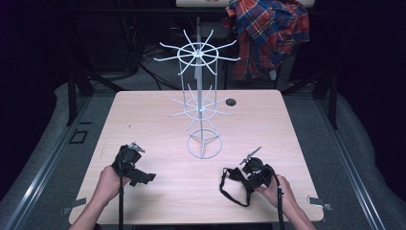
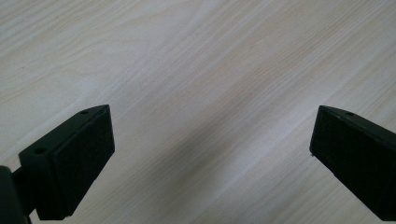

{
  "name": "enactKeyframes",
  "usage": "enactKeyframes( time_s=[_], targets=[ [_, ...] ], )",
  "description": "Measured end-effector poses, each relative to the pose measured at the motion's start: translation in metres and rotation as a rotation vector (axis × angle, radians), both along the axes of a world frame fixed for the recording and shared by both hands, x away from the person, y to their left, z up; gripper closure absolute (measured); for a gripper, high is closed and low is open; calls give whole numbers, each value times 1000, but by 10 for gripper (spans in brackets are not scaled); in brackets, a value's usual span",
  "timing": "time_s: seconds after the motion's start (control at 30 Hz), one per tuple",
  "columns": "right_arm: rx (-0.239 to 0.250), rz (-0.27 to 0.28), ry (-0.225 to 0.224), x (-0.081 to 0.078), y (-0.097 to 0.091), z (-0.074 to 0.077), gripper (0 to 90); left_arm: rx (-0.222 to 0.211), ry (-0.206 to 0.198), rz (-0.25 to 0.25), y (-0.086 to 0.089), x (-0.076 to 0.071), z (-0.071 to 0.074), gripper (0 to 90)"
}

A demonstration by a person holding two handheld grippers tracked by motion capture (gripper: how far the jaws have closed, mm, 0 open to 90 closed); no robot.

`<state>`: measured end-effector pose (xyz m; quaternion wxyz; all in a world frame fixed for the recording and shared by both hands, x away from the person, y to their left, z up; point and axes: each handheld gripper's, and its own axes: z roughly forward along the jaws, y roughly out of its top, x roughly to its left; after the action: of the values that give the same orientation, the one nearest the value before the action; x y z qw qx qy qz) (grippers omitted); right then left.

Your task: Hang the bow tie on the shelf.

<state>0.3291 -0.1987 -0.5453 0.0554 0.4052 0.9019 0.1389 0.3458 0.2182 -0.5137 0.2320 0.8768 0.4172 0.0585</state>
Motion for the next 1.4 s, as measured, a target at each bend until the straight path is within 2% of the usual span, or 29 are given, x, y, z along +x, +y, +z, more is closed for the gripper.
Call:
enactKeyframes(
  time_s=[0.07, 0.1, 0.17, 0.2, 0.23, 0.27, 0.3, 0.33, 0.47, 0.6, 0.63, 0.67, 0.8, 0.9, 0.93, 0.97, 1.03, 1.1, 1.13, 1.3, 1.4],
  targets=[
    [-16, 12, 10, 0, -1, 2, 729, 1, 0, 0, 0, 0, 0, 0],
    [8, -1, 8, 0, -1, 1, 745, 1, 0, 0, 0, 0, 0, 0],
    [10, -8, 12, -1, -1, 2, 764, 1, 0, 0, 0, 0, 0, 0],
    [29, -15, 14, -1, -1, 1, 768, 2, -2, 0, 0, 0, 0, 0],
    [17, -3, 20, 0, -2, 3, 772, 1, -2, 0, 0, 0, 0, 0],
    [29, -7, 17, 0, -2, 2, 774, 0, -4, -1, 0, 0, 0, 0],
    [86, -59, -13, -3, -1, -2, 776, 0, -3, -1, 0, 0, 0, 0],
    [30, -2, 19, 0, -3, 4, 777, 0, -4, -1, 0, 0, 0, 0],
    [57, -13, 15, 0, -4, 7, 778, 0, -3, -2, 0, 0, 0, 0],
    [63, -13, 16, 0, -5, 12, 778, 1, -1, -4, 0, 0, 0, 0],
    [96, -35, 5, -1, -5, 11, 778, 2, -1, -4, 0, 0, 0, 0],
    [92, -36, -1, -1, -6, 12, 778, 3, -2, -5, 0, 0, 0, 0],
    [127, -66, -5, -1, -10, 17, 778, 3, -2, -5, 0, 0, 0, 0],
    [140, -73, -7, -1, -13, 20, 778, 4, -1, -6, 0, 0, 0, 0],
    [124, -79, -14, -1, -13, 23, 778, 4, -1, -6, 0, 0, 0, 0],
    [157, -85, -8, -2, -13, 22, 778, 4, 0, -6, 0, 0, 0, 0],
    [151, -84, -18, -1, -14, 23, 778, 5, 0, -7, 0, 0, 0, 0],
    [180, -105, -20, -2, -15, 24, 778, 5, 0, -7, 0, 0, 0, 0],
    [162, -96, -25, -2, -16, 25, 778, 5, 0, -7, 0, 0, 0, 0],
    [201, -118, -45, -3, -18, 28, 778, 5, 1, -8, 0, 0, 0, 0],
    [194, -103, -43, -3, -18, 30, 778, 5, 0, -8, 0, 0, 0, 0]
  ],
)
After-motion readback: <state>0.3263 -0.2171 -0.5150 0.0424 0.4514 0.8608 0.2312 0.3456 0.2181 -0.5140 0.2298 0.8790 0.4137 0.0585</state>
